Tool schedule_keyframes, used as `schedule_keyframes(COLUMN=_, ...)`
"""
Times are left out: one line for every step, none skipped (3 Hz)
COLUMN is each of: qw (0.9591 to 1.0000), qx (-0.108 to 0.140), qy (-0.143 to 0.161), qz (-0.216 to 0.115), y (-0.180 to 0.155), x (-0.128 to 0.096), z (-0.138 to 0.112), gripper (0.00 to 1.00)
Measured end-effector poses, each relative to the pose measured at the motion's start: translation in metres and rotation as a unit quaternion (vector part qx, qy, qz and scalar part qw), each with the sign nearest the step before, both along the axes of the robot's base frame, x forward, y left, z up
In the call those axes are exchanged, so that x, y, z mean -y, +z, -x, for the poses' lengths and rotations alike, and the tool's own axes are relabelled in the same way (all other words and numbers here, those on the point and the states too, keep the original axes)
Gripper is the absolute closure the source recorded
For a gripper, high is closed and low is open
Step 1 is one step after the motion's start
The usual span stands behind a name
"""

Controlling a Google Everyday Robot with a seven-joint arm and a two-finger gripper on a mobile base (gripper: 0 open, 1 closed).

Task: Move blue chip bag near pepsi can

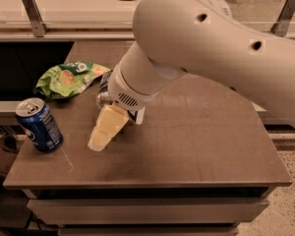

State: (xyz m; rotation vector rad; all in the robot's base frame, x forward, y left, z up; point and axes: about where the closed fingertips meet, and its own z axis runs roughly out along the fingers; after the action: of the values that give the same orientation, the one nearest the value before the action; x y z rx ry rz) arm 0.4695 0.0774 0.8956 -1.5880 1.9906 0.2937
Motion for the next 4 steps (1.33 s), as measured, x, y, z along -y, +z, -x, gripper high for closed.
schedule_keyframes(qw=0.9997, qx=-0.02, qy=0.011, qz=0.013, y=-0.015, x=-0.005, z=0.002, gripper=0.0)
schedule_keyframes(qw=0.9978, qx=-0.033, qy=0.054, qz=0.018, y=-0.011, x=-0.02, z=0.021, gripper=0.0)
schedule_keyframes(qw=0.9934, qx=-0.039, qy=0.107, qz=0.015, y=-0.003, x=-0.036, z=0.043, gripper=0.0)
schedule_keyframes(qw=0.9933, qx=-0.037, qy=0.108, qz=0.015, y=-0.002, x=-0.037, z=0.044, gripper=0.19)
